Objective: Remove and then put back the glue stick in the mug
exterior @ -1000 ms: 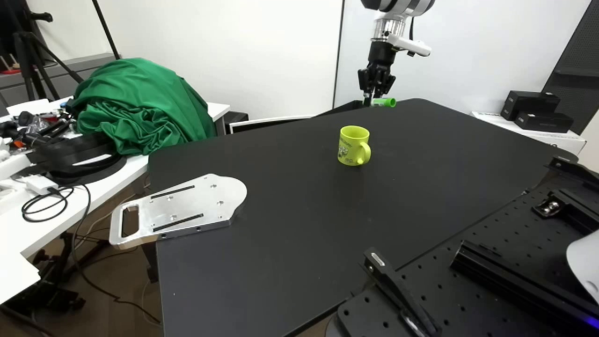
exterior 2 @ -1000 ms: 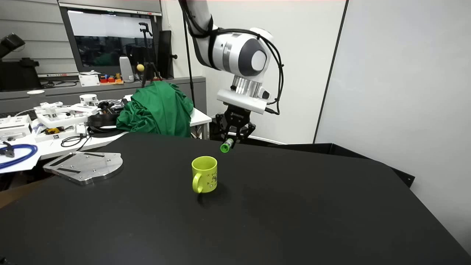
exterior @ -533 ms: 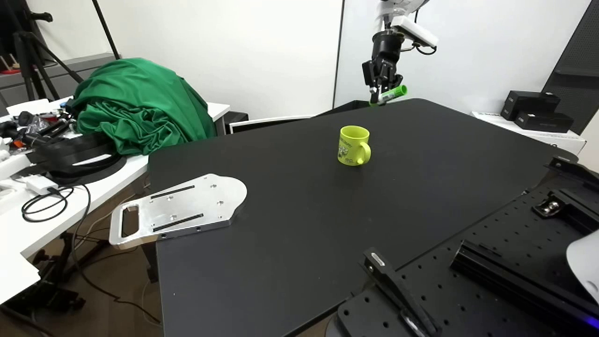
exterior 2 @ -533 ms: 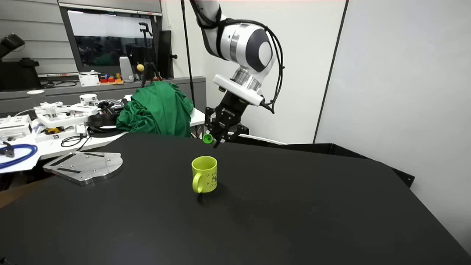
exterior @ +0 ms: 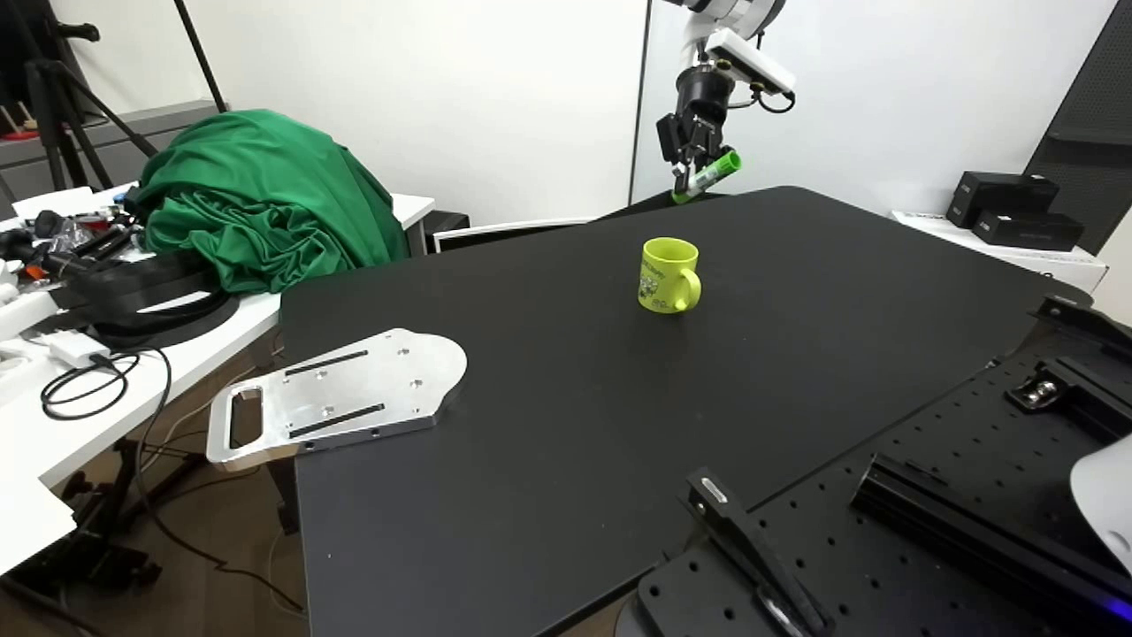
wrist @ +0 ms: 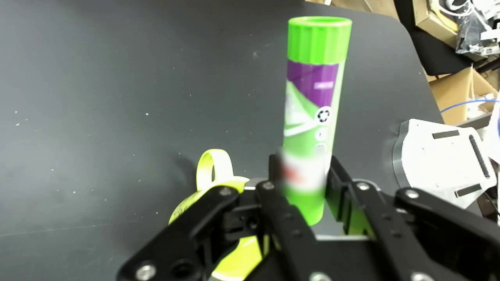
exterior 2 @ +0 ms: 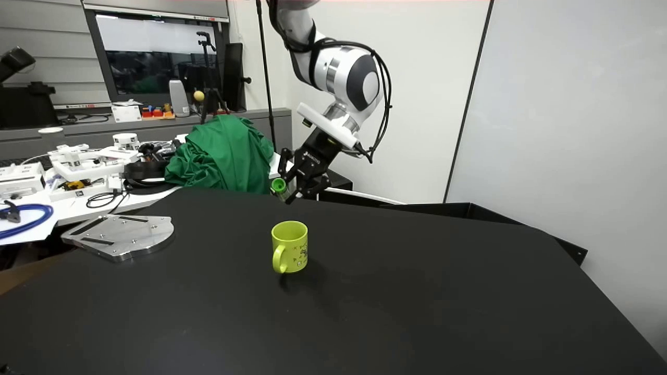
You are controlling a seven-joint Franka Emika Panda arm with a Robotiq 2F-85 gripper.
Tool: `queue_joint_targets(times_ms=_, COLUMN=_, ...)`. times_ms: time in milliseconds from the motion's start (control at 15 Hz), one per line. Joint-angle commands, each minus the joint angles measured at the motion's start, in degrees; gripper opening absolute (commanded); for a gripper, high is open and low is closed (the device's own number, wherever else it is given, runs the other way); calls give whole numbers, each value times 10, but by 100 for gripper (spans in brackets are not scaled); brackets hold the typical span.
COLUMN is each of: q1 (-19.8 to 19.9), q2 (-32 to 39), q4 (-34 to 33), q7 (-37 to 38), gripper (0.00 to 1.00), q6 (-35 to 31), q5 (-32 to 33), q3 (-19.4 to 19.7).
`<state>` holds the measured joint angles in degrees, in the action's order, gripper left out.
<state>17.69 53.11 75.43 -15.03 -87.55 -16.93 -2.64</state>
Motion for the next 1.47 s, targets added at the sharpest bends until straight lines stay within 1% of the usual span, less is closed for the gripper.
queue_joint_targets(times_ms=0, q1=-6, q2=68, q4=-104, q7=44, gripper=7, q6=65, q5=-14, q3=7)
queue_joint_targets(times_ms=467, q1=1, q2=163, q4=-223, q7=86, gripper=7, q6=132, q5=-22, q3=9)
queue_joint_targets(times_ms=867, q1=8, q2=230, q4=-305, q7=115, gripper=7, q6=164, q5=-23, q3=7)
queue_joint_targets(times_ms=1400, q1=14, q2=292, q4=-377, q7=143, gripper=7, q6=180, q5=-25, q3=1)
